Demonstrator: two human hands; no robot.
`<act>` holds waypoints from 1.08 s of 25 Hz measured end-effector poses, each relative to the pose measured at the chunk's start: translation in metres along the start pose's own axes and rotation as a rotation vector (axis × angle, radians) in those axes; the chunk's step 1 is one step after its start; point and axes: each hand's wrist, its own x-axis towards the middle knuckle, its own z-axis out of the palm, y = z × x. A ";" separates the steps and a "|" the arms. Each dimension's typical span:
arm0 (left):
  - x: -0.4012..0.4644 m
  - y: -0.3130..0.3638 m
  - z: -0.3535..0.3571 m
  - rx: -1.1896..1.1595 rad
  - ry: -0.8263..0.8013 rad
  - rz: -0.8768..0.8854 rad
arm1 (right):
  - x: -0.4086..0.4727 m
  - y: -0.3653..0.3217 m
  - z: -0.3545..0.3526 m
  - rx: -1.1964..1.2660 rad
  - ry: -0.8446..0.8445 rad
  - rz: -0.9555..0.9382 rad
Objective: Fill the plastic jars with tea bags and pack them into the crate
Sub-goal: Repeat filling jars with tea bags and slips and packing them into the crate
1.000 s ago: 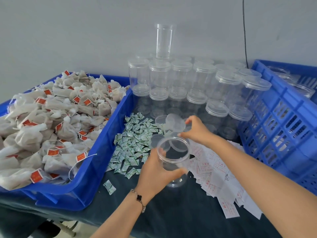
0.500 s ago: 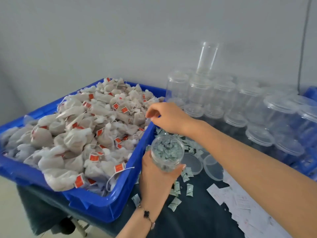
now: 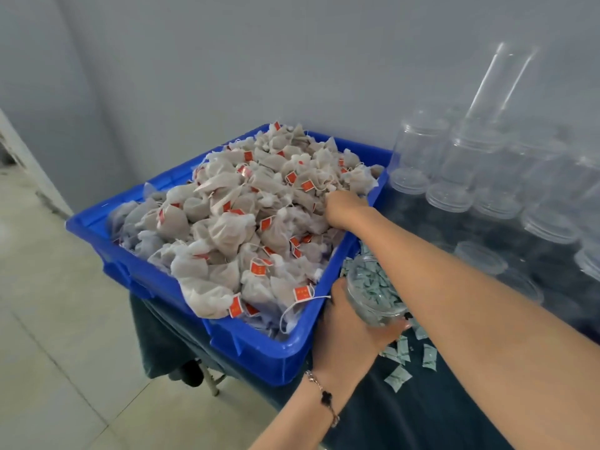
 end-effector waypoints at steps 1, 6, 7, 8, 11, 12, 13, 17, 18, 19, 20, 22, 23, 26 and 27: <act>0.000 0.001 -0.001 -0.021 0.016 0.003 | -0.003 0.002 0.001 0.065 0.056 0.008; -0.001 0.008 0.001 -0.106 0.064 -0.029 | -0.057 0.041 -0.026 0.615 0.389 0.011; -0.001 0.008 0.002 -0.117 0.067 -0.049 | -0.074 0.051 -0.031 0.756 0.445 0.014; -0.002 0.008 0.003 -0.121 0.072 -0.068 | -0.093 0.059 -0.034 0.926 0.466 0.020; -0.006 0.006 0.007 -0.115 0.074 -0.097 | -0.149 0.081 -0.034 1.329 0.365 -0.037; -0.006 0.007 0.007 -0.102 0.076 -0.097 | -0.165 0.087 -0.032 1.382 0.307 -0.070; -0.006 0.008 0.007 -0.081 0.084 -0.093 | -0.179 0.091 -0.029 1.386 0.241 -0.094; -0.007 0.009 0.010 0.034 0.055 -0.039 | -0.208 0.097 -0.021 0.934 0.058 -0.186; -0.009 0.009 0.011 0.038 0.043 -0.065 | -0.207 0.095 -0.024 0.868 0.101 -0.202; -0.012 0.007 0.011 0.029 0.039 -0.096 | -0.203 0.092 -0.029 0.832 0.177 -0.214; -0.014 0.003 0.011 0.027 0.034 -0.121 | -0.197 0.086 -0.037 0.793 0.254 -0.235; -0.015 -0.005 0.012 0.026 0.003 -0.158 | -0.181 0.064 -0.049 0.675 0.298 -0.321; -0.015 -0.009 0.012 0.011 -0.011 -0.159 | -0.172 0.049 -0.050 0.607 0.241 -0.390; -0.015 -0.019 0.012 0.052 0.005 -0.080 | -0.155 -0.003 -0.032 0.293 -0.096 -0.549; -0.016 -0.021 0.011 0.091 0.000 -0.049 | -0.152 -0.015 -0.022 0.149 -0.155 -0.577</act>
